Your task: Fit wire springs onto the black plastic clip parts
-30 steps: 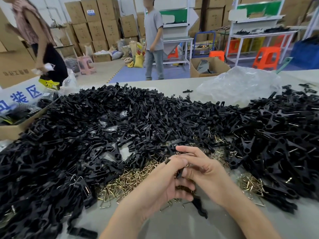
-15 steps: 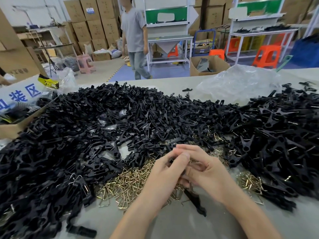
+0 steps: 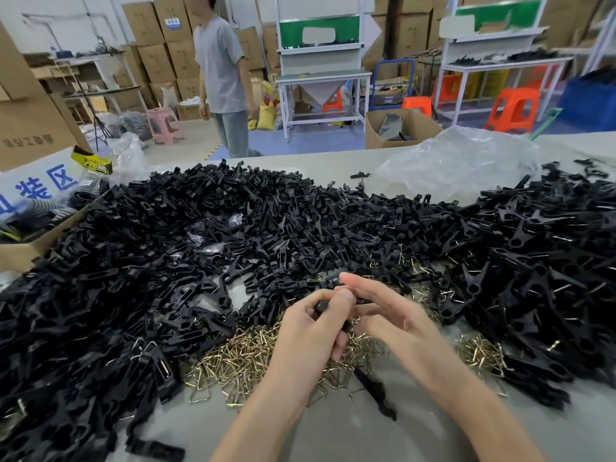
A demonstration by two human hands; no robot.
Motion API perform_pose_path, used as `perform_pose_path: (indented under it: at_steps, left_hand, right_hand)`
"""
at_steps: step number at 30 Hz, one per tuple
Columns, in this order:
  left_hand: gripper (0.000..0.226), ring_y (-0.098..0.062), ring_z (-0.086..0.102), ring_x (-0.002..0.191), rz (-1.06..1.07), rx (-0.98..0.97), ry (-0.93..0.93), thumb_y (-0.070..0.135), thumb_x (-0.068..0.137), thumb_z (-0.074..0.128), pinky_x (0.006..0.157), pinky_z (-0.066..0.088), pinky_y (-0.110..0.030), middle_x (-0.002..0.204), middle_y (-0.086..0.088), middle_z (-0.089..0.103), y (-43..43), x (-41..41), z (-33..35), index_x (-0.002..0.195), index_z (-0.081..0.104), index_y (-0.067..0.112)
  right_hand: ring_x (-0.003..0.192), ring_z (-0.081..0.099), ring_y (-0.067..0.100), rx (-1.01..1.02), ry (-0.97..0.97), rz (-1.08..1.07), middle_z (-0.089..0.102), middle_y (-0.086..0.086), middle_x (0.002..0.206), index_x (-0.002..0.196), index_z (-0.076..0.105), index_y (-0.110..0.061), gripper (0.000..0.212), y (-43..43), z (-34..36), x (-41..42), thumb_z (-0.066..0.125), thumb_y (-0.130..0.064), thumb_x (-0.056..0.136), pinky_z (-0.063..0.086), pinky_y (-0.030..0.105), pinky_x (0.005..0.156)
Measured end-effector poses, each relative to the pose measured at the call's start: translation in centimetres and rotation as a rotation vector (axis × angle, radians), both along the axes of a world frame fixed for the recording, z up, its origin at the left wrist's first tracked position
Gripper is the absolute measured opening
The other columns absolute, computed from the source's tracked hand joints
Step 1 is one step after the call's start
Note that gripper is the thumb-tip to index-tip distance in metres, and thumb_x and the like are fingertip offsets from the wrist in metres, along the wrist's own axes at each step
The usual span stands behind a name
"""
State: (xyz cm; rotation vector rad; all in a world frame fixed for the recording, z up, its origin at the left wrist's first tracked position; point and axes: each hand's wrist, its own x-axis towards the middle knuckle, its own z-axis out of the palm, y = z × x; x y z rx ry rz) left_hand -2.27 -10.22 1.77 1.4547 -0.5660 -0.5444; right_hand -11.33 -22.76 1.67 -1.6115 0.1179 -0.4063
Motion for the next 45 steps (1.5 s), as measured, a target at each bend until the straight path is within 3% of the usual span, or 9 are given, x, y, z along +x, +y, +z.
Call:
perform_pose_path:
  at_steps: [6,11,18,22,26,34,39,42,45]
  left_hand:
    - [0.022,-0.005,0.046,0.044,-0.095,0.034,-0.105,0.049,0.089,0.060,0.045,0.036,-0.016,0.063,0.001,0.067,0.1,-0.2,0.0,0.091,0.074,0.033]
    - [0.019,0.010,0.058,0.052,-0.196,0.042,-0.199,0.027,0.103,0.056,0.051,0.039,-0.002,0.062,0.024,0.064,0.5,-0.6,0.6,0.098,0.074,0.031]
    - [0.051,-0.008,0.054,0.058,-0.224,0.009,-0.186,0.078,0.086,0.051,0.056,0.045,-0.020,0.071,0.011,0.060,0.5,-0.7,0.5,0.122,0.061,0.043]
    - [0.037,-0.015,0.057,0.067,-0.234,0.001,-0.125,0.076,0.093,0.036,0.063,0.048,-0.025,0.080,0.004,0.062,0.5,-0.9,-0.2,0.114,0.059,0.055]
    - [0.042,-0.015,0.058,0.068,-0.223,0.028,-0.129,0.075,0.091,0.034,0.062,0.048,-0.029,0.081,0.004,0.064,0.2,-0.9,-0.5,0.122,0.054,0.056]
    - [0.018,-0.007,0.061,0.061,0.074,0.049,-0.319,0.037,0.099,0.050,0.056,0.051,-0.019,0.078,0.005,0.067,-0.6,0.3,0.6,0.112,0.061,0.041]
    - [0.033,0.004,0.058,0.080,0.187,0.554,-0.722,0.034,0.100,0.055,0.066,0.046,-0.013,0.109,0.005,0.061,-2.9,8.5,2.3,0.132,0.054,0.027]
    - [0.063,-0.030,0.041,0.134,0.006,1.089,-0.803,0.052,0.094,0.057,0.106,0.042,-0.045,0.150,-0.011,0.036,-4.7,12.9,2.6,0.150,0.035,0.032]
    - [0.076,-0.044,0.015,0.146,-0.098,1.289,-0.776,0.063,0.090,0.055,0.117,0.026,-0.057,0.161,-0.014,0.020,-6.4,14.9,2.8,0.155,0.028,0.034]
  right_hand:
    - [0.103,0.072,0.023,-0.103,0.006,0.131,0.067,-0.001,0.127,0.125,0.067,-0.042,0.059,0.1,-0.6,0.2,0.058,0.001,0.085,0.055,0.031,0.093]
    - [0.134,0.053,0.014,-0.167,-0.047,0.107,0.060,-0.015,0.135,0.113,0.072,-0.044,0.046,-0.3,-1.1,0.2,0.067,-0.010,0.082,0.053,0.038,0.101]
    - [0.115,0.065,0.009,-0.189,-0.127,-0.127,0.070,-0.011,0.121,0.110,0.072,-0.040,0.029,-1.2,-0.9,0.3,0.078,-0.024,0.086,0.057,0.028,0.092]
    - [0.096,0.072,0.008,0.182,-0.293,-0.586,0.075,-0.005,0.115,0.126,0.066,-0.030,0.043,-4.4,0.2,-0.8,0.069,-0.043,0.085,0.059,0.019,0.075]
    - [0.093,0.075,0.014,0.661,-0.290,-0.621,0.075,0.004,0.119,0.133,0.059,-0.020,0.048,-6.7,-0.1,-1.6,0.066,-0.039,0.090,0.061,0.024,0.069]
    - [0.082,0.073,0.016,0.331,-0.058,-0.370,0.078,0.007,0.101,0.104,0.078,-0.027,0.019,-4.2,-1.8,0.7,0.064,-0.021,0.094,0.058,0.021,0.067]
    - [0.084,0.070,0.011,0.199,0.015,-0.346,0.078,-0.001,0.098,0.109,0.076,-0.028,0.026,-4.1,-2.6,1.1,0.056,-0.012,0.103,0.057,0.019,0.072]
    - [0.083,0.069,0.009,0.172,0.032,-0.342,0.077,-0.003,0.098,0.110,0.075,-0.029,0.027,-4.0,-2.7,1.2,0.056,-0.011,0.102,0.056,0.018,0.073]
    - [0.083,0.069,0.007,0.130,0.048,-0.338,0.077,-0.007,0.096,0.109,0.074,-0.031,0.027,-3.9,-2.7,1.3,0.056,-0.012,0.102,0.056,0.018,0.073]
